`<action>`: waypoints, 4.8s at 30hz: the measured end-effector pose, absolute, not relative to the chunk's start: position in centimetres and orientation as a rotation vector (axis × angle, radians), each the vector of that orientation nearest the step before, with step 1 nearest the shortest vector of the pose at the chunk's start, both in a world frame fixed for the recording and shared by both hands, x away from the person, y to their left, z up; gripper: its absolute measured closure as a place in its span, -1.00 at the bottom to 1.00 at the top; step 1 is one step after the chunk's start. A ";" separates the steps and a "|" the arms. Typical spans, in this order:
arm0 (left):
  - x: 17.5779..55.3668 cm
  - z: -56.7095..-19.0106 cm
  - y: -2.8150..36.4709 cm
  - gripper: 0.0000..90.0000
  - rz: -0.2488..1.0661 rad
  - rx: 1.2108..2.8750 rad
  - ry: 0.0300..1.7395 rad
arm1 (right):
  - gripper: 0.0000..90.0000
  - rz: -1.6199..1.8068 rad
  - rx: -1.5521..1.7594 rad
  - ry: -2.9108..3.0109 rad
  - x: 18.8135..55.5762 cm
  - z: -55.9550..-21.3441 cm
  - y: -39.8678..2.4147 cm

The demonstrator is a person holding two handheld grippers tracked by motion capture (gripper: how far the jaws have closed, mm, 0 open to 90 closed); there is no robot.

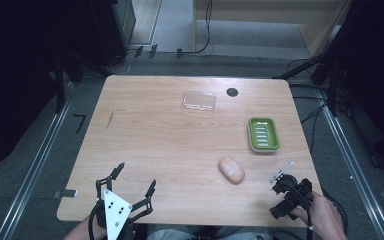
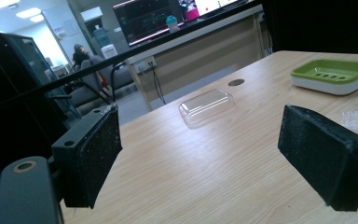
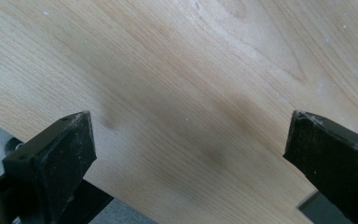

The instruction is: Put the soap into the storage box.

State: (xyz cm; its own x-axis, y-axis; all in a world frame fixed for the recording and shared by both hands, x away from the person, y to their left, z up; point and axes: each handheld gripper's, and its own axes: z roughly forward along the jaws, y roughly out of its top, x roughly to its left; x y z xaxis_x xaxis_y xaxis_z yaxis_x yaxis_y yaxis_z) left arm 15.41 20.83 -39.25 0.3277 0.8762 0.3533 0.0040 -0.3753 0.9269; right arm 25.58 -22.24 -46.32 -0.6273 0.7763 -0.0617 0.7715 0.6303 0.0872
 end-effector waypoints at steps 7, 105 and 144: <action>15.5 -39.3 20.7 -0.69 1.179 1.686 0.793 | -0.96 0.082 1.284 2.770 25.5 -46.1 -21.7; 15.9 -39.3 20.4 -0.69 1.165 1.704 0.782 | -1.00 0.189 1.179 2.873 35.7 -45.1 -10.8; 16.0 -39.3 20.4 -0.69 1.165 1.704 0.782 | -0.30 0.154 1.153 2.878 35.9 -46.6 -8.6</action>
State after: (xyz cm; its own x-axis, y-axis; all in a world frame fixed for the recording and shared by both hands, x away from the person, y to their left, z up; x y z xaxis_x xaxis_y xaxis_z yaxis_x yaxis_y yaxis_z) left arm 15.97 20.41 -39.31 0.3560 0.8604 0.3646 0.0112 -0.3940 0.9190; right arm 35.90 -8.64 -46.57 -0.7236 0.6902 0.0026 0.6865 0.7194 0.1059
